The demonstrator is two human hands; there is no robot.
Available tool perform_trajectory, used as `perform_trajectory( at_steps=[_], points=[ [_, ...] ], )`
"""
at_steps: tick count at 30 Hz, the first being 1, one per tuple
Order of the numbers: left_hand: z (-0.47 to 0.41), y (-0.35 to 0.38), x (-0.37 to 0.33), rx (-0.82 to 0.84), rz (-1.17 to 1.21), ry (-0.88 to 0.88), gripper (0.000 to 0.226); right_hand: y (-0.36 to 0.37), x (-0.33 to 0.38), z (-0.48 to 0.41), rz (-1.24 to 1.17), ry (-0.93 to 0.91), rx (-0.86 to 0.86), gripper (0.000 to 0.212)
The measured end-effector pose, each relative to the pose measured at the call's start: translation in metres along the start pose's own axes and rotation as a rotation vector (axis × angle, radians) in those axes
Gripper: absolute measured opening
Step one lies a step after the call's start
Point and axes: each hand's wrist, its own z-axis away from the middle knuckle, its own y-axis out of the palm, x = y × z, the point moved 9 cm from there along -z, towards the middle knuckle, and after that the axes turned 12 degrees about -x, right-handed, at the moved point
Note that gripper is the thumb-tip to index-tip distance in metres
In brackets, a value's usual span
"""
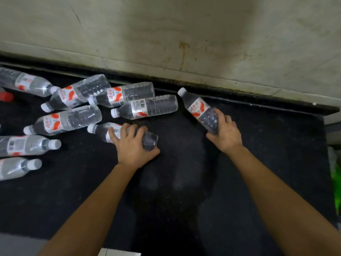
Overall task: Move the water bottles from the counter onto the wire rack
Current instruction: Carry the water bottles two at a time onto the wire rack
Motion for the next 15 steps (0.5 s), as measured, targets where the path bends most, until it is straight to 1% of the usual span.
perform_trajectory(
  at_steps=[2, 6, 10, 12, 13, 14, 15],
  points=[
    [0.008, -0.001, -0.022, 0.058, 0.004, 0.111, 0.073, 0.002, -0.002, 0.012, -0.049, 0.051, 0.028, 0.096],
    [0.043, 0.009, -0.076, 0.274, -0.018, 0.370, 0.074, 0.005, -0.007, 0.056, -0.022, 0.092, 0.017, 0.092],
    [0.091, 0.013, -0.121, 0.415, -0.012, 0.740, 0.072, 0.006, -0.028, 0.099, -0.080, 0.188, 0.004, 0.088],
    [0.116, 0.016, -0.134, 0.514, -0.035, 0.881, 0.080, 0.006, -0.038, 0.115, -0.102, 0.200, 0.020, 0.086],
    [0.127, 0.019, -0.139, 0.559, -0.062, 0.935, 0.086, 0.005, -0.042, 0.122, -0.112, 0.205, 0.028, 0.084],
    [0.136, 0.020, -0.144, 0.579, -0.069, 0.971, 0.086, 0.004, -0.045, 0.127, -0.116, 0.209, 0.036, 0.083],
    [0.140, 0.019, -0.149, 0.566, -0.054, 0.985, 0.081, 0.003, -0.048, 0.132, -0.113, 0.210, 0.045, 0.081]
  ],
)
